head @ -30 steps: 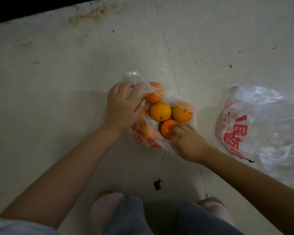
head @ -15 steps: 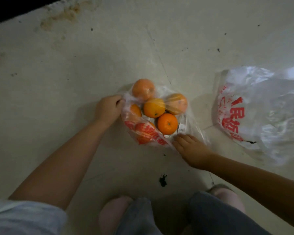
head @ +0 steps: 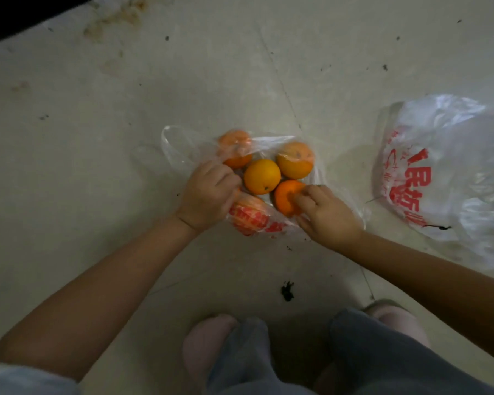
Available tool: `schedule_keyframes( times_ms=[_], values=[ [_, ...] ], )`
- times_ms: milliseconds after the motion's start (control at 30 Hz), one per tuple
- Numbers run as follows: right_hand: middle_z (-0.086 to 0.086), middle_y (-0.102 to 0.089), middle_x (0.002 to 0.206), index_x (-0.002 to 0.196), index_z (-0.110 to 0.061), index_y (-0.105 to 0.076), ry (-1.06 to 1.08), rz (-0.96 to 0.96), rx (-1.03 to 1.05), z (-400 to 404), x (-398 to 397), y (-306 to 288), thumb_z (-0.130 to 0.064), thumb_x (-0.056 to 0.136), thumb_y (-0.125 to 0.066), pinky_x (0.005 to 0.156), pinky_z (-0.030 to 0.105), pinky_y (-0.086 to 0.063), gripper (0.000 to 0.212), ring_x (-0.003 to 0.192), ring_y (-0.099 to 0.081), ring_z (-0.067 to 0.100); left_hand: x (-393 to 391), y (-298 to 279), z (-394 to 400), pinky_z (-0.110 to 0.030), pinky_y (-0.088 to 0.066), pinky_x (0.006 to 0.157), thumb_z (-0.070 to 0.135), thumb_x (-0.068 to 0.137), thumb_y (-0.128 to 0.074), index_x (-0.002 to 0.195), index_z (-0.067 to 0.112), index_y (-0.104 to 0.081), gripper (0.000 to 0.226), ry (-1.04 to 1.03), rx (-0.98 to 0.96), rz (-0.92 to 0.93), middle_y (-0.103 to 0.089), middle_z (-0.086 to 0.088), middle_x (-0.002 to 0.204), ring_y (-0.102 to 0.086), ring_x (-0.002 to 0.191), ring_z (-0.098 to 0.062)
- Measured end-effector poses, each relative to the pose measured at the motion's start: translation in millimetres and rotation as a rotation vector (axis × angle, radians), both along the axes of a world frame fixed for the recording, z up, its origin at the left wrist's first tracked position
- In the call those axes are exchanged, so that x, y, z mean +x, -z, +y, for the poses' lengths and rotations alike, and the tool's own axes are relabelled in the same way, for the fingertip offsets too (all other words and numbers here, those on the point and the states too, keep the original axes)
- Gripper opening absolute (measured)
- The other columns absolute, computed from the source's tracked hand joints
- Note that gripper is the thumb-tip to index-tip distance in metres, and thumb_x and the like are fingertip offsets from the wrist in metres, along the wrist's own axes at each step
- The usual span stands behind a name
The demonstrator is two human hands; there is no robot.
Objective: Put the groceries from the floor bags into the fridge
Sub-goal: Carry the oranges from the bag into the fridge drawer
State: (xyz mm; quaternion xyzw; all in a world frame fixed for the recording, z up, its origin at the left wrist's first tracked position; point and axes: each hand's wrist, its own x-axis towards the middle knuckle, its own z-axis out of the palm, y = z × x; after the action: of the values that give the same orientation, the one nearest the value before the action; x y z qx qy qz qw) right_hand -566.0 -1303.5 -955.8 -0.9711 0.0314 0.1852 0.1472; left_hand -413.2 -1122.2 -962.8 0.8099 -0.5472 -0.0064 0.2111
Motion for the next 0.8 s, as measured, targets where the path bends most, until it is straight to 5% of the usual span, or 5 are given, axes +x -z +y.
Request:
schedule_keyframes(
  times_ms=[100, 167, 267, 467, 800],
  values=[
    [0.025, -0.056, 0.117, 0.121, 0.001, -0.051, 0.119, 0.175, 0.013, 5.0, 18.9, -3.8, -0.037, 0.081, -0.060, 0.077, 0.045, -0.051, 0.057, 0.100, -0.057, 0.043, -22.3, -4.3, -16.5, -0.033, -0.053, 0.052, 0.013, 0.072, -0.046, 0.071, 0.002, -0.065, 0.021, 0.002, 0.238, 0.226, -0.066, -0.017, 0.071, -0.064, 0.064, -0.030],
    [0.023, -0.050, 0.123, 0.130, -0.001, -0.043, 0.128, 0.259, -0.050, 7.9, 25.7, -0.9, -0.043, 0.076, -0.068, 0.081, 0.043, -0.049, 0.073, 0.107, -0.053, 0.040, -35.6, -8.3, -23.9, -0.035, -0.054, 0.045, 0.004, 0.072, -0.051, 0.071, 0.001, -0.064, 0.014, -0.050, 0.354, 0.297, -0.066, -0.018, 0.072, -0.067, 0.061, -0.034],
    [0.020, -0.060, 0.103, 0.113, 0.000, -0.057, 0.068, 0.265, -0.177, 12.3, 32.9, -2.9, -0.048, 0.055, -0.082, 0.062, 0.037, -0.052, 0.079, 0.084, -0.062, 0.036, -48.2, -14.5, -24.9, -0.041, -0.049, 0.074, 0.010, 0.091, -0.050, 0.108, 0.004, -0.058, 0.020, -0.235, 0.592, 0.416, -0.062, -0.017, 0.107, -0.062, 0.097, -0.035],
    [0.019, -0.038, 0.128, 0.128, -0.004, -0.034, 0.143, 0.246, -0.056, 14.5, 31.7, 2.9, -0.039, 0.080, -0.063, 0.090, 0.042, -0.043, 0.066, 0.110, -0.049, 0.038, -61.8, -15.1, -25.8, -0.038, -0.040, 0.098, 0.037, 0.078, -0.070, 0.139, 0.015, -0.033, 0.076, -0.310, 0.885, 0.435, -0.040, -0.011, 0.138, -0.046, 0.123, -0.030],
    [0.018, -0.048, 0.123, 0.123, -0.006, -0.043, 0.187, 0.179, 0.130, -5.5, 14.8, -3.0, -0.034, 0.066, -0.072, 0.087, 0.042, -0.046, 0.071, 0.107, -0.051, 0.039, -74.0, 0.6, -22.9, -0.030, -0.041, 0.093, 0.038, 0.073, -0.072, 0.127, 0.013, -0.045, 0.065, -0.245, 0.679, 0.599, -0.053, -0.009, 0.127, -0.051, 0.118, -0.026]
  ],
)
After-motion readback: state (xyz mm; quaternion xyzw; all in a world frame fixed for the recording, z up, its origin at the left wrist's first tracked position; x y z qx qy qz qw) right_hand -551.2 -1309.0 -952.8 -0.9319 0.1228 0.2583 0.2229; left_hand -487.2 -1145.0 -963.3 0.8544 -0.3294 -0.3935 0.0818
